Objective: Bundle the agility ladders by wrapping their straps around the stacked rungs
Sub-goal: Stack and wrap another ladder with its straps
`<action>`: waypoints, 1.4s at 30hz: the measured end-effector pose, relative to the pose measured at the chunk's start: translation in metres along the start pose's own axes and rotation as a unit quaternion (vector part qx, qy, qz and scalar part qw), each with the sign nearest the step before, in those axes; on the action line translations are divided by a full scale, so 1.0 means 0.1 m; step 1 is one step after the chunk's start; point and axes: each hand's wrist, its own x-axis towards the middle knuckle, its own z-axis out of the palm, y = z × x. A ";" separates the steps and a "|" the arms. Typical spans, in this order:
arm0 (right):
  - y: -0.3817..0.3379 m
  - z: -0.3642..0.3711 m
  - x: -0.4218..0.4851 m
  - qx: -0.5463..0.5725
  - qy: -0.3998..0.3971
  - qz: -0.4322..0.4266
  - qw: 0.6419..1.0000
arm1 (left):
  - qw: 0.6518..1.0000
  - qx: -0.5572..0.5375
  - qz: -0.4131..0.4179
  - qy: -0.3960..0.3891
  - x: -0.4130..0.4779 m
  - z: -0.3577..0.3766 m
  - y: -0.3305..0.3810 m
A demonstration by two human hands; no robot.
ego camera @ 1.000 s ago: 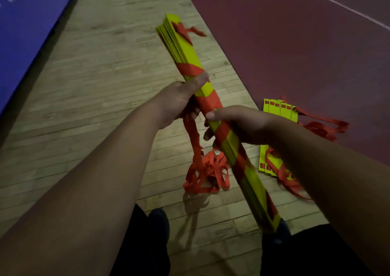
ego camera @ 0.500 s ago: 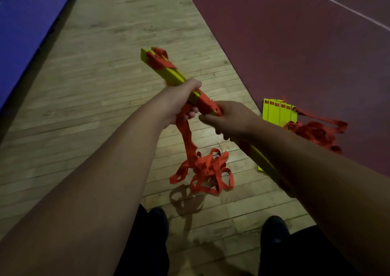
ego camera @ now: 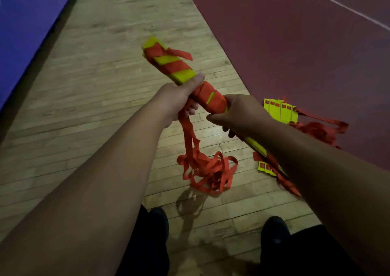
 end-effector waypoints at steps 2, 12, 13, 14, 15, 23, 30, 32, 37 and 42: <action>-0.02 -0.07 -0.01 0.056 -0.059 0.005 0.997 | 1.000 -0.007 0.029 0.004 0.01 -0.02 0.02; -0.03 -0.14 0.00 0.234 -0.211 0.039 0.948 | 0.993 0.067 0.089 -0.037 -0.07 0.02 0.10; -0.02 -0.09 0.02 0.186 -0.163 0.040 0.968 | 0.992 0.081 0.083 -0.045 -0.07 0.02 0.10; 0.00 -0.03 0.03 0.133 -0.113 0.036 0.984 | 0.992 0.090 0.075 -0.056 -0.07 0.02 0.08; 0.02 0.03 0.04 0.080 -0.066 0.027 0.994 | 0.991 0.098 0.062 -0.064 -0.08 0.03 0.06; 0.07 0.20 0.04 -0.047 0.011 -0.004 0.999 | 0.998 0.015 -0.012 -0.054 0.02 0.11 0.00; -0.12 -0.16 -0.01 0.126 -0.088 0.010 0.988 | 0.989 -0.021 0.069 -0.131 -0.08 -0.07 0.07; -0.10 -0.23 -0.06 0.242 -0.183 0.029 0.952 | 0.980 -0.031 0.085 -0.175 -0.12 -0.10 0.10; -0.06 -0.20 -0.08 0.249 -0.223 0.036 0.942 | 0.983 0.011 0.078 -0.167 -0.11 -0.06 0.09; -0.03 -0.20 -0.07 0.304 -0.251 0.052 0.918 | 0.983 0.006 0.061 -0.173 -0.08 0.04 0.04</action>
